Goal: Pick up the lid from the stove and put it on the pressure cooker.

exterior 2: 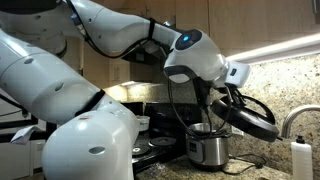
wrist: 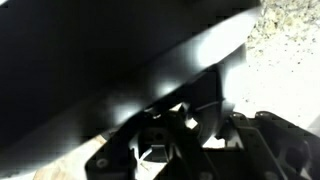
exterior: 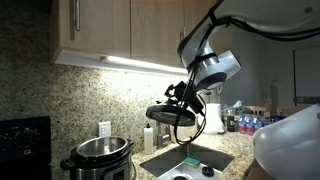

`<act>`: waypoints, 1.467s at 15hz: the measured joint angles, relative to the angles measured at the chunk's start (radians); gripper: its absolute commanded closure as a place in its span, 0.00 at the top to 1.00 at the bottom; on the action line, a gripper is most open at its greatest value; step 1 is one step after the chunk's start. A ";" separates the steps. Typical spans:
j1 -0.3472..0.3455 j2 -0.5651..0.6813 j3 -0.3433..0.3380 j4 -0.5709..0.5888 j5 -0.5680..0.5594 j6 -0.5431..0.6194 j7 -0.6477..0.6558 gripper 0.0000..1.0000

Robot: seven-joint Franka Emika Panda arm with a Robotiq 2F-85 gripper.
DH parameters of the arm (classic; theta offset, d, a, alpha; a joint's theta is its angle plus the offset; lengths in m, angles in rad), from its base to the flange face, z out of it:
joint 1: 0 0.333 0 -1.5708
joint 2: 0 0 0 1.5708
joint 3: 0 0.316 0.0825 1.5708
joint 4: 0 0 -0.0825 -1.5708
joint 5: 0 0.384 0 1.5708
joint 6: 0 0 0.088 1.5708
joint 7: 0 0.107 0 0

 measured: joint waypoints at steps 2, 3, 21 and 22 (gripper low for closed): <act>-0.009 0.041 -0.041 0.009 -0.097 -0.064 0.006 0.03; -0.009 0.056 -0.051 0.011 -0.132 -0.088 0.008 0.03; 0.154 0.043 -0.079 0.018 0.057 -0.184 0.001 0.03; 0.160 0.043 -0.078 0.018 0.069 -0.185 0.000 0.10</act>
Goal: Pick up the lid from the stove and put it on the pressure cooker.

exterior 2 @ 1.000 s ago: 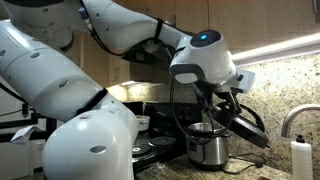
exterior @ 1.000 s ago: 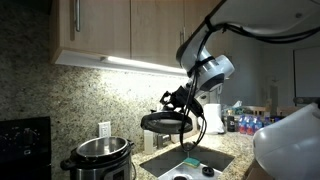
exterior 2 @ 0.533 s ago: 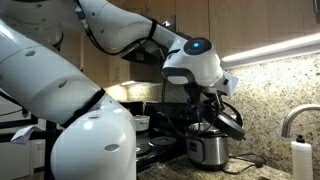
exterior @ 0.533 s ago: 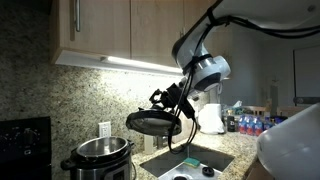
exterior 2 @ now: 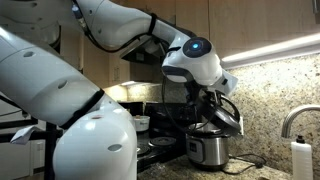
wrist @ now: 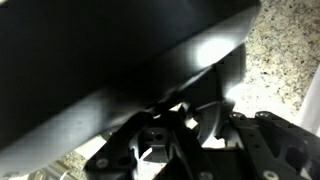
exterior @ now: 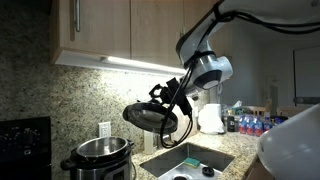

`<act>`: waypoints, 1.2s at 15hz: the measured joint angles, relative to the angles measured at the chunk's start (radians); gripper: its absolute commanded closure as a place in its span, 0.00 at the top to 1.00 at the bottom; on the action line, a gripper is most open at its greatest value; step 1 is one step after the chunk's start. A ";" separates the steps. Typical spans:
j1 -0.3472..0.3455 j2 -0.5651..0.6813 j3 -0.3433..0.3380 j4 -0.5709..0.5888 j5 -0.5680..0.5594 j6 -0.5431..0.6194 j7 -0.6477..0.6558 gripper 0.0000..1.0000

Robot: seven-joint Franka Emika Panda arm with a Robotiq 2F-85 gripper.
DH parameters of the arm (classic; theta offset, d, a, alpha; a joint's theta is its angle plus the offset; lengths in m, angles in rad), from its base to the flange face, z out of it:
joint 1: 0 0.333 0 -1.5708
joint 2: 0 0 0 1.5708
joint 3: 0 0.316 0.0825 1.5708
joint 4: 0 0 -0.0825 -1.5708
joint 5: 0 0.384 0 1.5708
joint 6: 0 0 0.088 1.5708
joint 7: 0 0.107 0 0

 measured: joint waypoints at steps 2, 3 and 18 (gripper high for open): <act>0.005 0.000 0.000 0.000 0.020 0.000 0.000 0.10; 0.005 0.000 0.000 0.000 0.026 0.000 -0.001 0.10; -0.030 0.102 0.176 0.102 0.175 0.097 -0.053 0.03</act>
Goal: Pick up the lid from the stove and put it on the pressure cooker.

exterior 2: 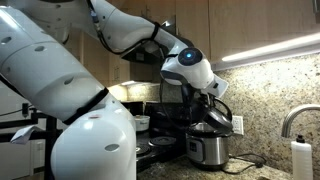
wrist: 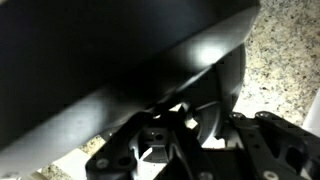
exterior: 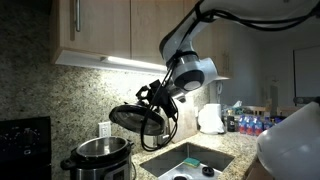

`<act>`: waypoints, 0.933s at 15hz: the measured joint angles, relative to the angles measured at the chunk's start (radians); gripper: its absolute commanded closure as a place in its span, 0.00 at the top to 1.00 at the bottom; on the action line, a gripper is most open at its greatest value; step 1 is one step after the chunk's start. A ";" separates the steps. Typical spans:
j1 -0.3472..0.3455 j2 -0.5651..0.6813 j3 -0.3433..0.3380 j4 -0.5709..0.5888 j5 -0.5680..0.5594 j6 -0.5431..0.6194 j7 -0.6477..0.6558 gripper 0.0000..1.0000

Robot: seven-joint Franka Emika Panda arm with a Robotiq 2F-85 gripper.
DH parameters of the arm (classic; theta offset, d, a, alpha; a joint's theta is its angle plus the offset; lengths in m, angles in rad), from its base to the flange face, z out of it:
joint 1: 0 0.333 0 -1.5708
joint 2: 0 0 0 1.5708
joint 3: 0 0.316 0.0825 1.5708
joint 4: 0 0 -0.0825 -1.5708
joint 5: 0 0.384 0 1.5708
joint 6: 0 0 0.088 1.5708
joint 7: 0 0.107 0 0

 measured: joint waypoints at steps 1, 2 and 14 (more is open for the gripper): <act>-0.019 0.013 0.025 0.027 0.025 0.017 -0.015 0.03; -0.042 0.030 0.050 0.054 0.046 0.025 -0.030 0.03; -0.289 0.372 0.365 0.320 0.077 0.029 -0.188 0.03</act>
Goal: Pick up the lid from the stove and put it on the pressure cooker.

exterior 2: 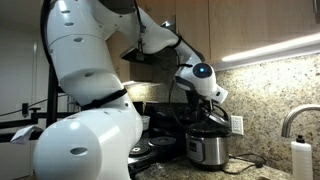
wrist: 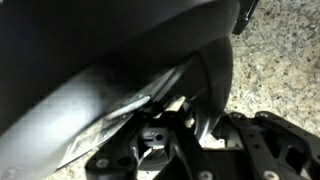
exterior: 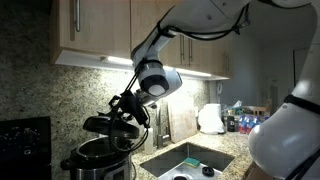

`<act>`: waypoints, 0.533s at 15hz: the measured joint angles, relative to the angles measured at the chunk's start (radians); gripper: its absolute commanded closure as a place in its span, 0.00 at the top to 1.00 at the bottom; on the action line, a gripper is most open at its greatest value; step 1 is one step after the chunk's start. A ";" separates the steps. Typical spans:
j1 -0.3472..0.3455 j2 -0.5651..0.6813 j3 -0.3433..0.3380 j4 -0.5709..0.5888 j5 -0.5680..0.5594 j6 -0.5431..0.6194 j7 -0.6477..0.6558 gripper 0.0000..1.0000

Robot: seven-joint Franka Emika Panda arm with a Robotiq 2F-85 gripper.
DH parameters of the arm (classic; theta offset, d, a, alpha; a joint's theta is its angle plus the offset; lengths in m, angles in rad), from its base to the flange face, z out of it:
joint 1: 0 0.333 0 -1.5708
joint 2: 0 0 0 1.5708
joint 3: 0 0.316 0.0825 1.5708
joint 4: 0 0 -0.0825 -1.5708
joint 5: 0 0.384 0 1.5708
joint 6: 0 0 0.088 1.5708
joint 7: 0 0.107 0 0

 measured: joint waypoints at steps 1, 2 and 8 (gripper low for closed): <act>-0.008 0.020 0.026 0.015 0.000 0.001 -0.016 0.03; -0.013 0.039 0.050 0.027 0.000 0.001 -0.029 0.03; -0.042 0.124 0.166 0.053 0.000 0.023 -0.061 0.03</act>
